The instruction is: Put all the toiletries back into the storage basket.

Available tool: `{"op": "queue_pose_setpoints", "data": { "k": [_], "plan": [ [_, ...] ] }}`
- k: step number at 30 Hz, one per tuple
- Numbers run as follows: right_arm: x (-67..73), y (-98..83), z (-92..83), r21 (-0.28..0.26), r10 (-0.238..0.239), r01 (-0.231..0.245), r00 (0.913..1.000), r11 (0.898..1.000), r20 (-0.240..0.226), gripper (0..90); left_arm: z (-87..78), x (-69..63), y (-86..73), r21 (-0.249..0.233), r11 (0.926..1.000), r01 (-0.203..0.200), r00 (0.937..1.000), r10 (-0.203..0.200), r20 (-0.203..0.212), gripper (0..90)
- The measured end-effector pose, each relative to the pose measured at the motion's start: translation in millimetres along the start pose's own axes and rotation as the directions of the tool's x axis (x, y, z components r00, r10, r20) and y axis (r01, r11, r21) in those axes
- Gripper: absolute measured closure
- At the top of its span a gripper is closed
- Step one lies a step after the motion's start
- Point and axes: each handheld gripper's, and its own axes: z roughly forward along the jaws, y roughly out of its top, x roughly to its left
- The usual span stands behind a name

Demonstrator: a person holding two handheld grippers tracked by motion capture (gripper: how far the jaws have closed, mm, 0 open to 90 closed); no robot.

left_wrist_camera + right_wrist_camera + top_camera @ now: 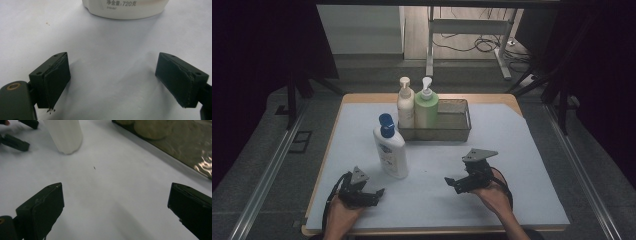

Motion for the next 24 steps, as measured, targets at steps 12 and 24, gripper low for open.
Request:
{"op": "queue_pose_setpoints", "data": {
  "k": [12,24],
  "plan": [
    [21.3,33.7,19.0,-0.032,-0.04,0.038,0.9974,0.999,-0.059,1.2,-0.1,0.9,0.0,0.001,1.0,-0.001,1.0,0.001,0.003,12.1],
    [42.8,58.3,37.1,-0.041,-0.057,0.051,0.9869,0.998,-0.151,5.3,-0.2,1.0,0.0,0.001,1.0,0.0,1.0,0.0,0.004,12.1]
  ]
}}
